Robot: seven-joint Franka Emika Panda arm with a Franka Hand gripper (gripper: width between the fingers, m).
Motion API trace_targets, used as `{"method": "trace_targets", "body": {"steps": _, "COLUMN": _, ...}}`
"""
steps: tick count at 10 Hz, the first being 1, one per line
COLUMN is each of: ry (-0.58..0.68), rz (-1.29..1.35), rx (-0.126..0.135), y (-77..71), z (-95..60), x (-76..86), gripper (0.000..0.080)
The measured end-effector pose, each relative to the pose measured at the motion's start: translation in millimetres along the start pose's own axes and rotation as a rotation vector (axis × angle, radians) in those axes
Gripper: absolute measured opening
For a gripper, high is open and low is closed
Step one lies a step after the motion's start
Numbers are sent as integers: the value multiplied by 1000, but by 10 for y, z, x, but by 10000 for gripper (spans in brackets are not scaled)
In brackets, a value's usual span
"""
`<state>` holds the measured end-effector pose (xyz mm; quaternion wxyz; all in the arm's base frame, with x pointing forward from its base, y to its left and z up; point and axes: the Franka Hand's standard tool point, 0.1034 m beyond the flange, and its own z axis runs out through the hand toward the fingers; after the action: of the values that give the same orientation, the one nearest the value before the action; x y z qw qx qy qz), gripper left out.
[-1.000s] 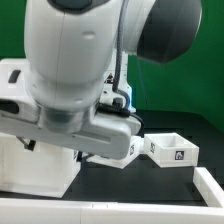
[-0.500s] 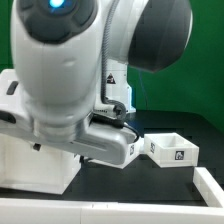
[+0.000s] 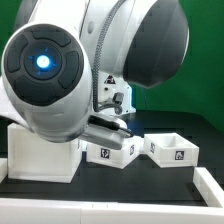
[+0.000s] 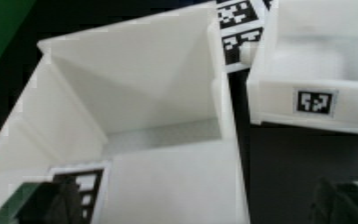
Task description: Assemble drawer
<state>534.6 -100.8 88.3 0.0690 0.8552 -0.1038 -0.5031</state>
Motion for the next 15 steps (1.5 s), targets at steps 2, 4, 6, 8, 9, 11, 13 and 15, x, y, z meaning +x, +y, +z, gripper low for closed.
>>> {"method": "trace_targets", "body": {"steps": 2, "ry": 13, "rz": -5, "rx": 9, "y": -9, "z": 48, "x": -83, "gripper": 649}}
{"method": "trace_targets", "body": {"steps": 4, "ry": -43, "rz": 15, "rx": 9, "y": -12, "z": 37, "x": -56, "gripper": 649}}
{"method": "trace_targets", "body": {"steps": 6, "ry": 22, "rz": -43, "rx": 5, "y": -118, "z": -125, "x": -140, "gripper": 649}}
{"method": "trace_targets", "body": {"steps": 8, "ry": 113, "rz": -129, "rx": -53, "y": -211, "z": -283, "x": -202, "gripper": 649}}
{"method": "trace_targets", "body": {"steps": 9, "ry": 104, "rz": -129, "rx": -49, "y": -221, "z": -247, "x": -215, "gripper": 649}}
{"method": "trace_targets", "body": {"steps": 11, "ry": 102, "rz": -127, "rx": -48, "y": -208, "z": -235, "x": -200, "gripper": 649}}
{"method": "trace_targets", "body": {"steps": 13, "ry": 84, "rz": -155, "rx": -32, "y": -126, "z": -227, "x": -140, "gripper": 649}}
{"method": "trace_targets", "body": {"steps": 15, "ry": 128, "rz": -151, "rx": -13, "y": -112, "z": -231, "x": -72, "gripper": 649}}
